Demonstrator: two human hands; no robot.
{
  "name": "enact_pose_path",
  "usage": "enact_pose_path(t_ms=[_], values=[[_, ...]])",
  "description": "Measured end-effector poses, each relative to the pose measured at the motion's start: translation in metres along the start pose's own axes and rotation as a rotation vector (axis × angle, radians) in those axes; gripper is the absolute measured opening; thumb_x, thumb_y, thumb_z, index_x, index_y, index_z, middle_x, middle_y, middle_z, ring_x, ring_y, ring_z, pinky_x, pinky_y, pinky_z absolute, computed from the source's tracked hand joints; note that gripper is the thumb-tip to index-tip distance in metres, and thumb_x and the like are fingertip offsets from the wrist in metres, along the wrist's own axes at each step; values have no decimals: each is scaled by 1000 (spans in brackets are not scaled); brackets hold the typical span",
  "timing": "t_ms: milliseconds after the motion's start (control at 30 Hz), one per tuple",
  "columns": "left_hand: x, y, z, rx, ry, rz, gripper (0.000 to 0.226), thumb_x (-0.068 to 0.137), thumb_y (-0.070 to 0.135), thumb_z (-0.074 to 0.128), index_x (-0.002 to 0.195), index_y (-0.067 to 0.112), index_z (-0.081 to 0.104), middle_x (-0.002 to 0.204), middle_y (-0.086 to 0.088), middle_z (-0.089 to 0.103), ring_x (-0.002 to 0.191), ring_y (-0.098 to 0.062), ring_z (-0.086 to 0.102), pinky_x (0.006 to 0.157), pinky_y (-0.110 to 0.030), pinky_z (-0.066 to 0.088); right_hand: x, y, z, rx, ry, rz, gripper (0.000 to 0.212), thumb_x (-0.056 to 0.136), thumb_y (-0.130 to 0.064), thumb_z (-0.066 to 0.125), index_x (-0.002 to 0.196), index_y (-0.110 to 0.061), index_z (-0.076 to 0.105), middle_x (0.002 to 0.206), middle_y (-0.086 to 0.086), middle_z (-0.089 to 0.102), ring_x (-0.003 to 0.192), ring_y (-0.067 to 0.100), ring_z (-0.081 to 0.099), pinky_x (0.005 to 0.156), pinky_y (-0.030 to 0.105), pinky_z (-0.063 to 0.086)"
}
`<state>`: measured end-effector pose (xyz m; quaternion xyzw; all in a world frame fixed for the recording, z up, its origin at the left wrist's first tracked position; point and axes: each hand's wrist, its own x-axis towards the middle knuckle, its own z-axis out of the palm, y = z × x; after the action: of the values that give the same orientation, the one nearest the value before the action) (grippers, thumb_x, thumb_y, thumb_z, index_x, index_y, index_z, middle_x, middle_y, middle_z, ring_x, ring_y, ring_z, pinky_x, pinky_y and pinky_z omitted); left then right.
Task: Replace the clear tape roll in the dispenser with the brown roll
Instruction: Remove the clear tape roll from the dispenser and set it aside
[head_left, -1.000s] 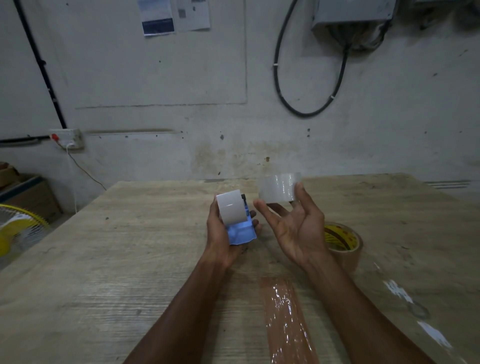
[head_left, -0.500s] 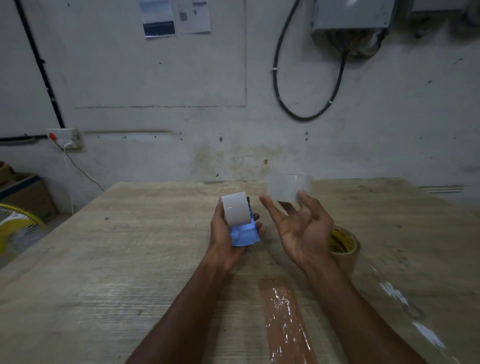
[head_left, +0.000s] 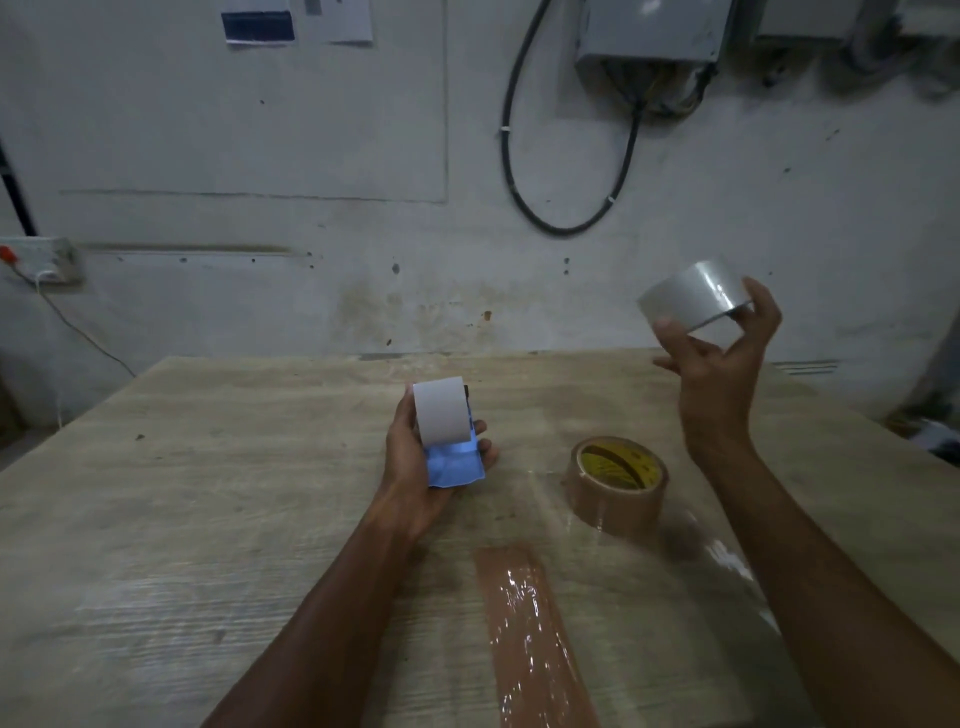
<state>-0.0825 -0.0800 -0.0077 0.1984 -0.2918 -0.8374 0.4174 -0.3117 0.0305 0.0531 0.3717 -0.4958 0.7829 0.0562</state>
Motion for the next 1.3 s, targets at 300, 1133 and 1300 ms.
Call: enact_pose_path(t_ms=[300,1133,1300], values=[[2,-10,4,45,13,-94,63,101,55,37,91,6,77,106,-23,60,83,-32,62,65,-46,61,-2,66,-57,-280,44,15,83,70,-37,85,139,-35,38,142,4,37,117,31,59,78,51,60],[-3,-14,8,-69,-74,-148,151,10,24,101,147,13,41,153,-17,42,140,-31,41,94,-53,38,1,80,-66,-793,-66,75,87,68,-36,78,141,-12,37,142,12,40,129,32,42,102,40,42],[-7,-15,11,-15,-35,-171,97,56,32,88,141,9,47,143,-20,54,115,-32,62,83,-55,46,2,82,-67,-826,-73,151,93,68,-39,80,144,-6,38,144,16,42,133,34,37,109,41,37]])
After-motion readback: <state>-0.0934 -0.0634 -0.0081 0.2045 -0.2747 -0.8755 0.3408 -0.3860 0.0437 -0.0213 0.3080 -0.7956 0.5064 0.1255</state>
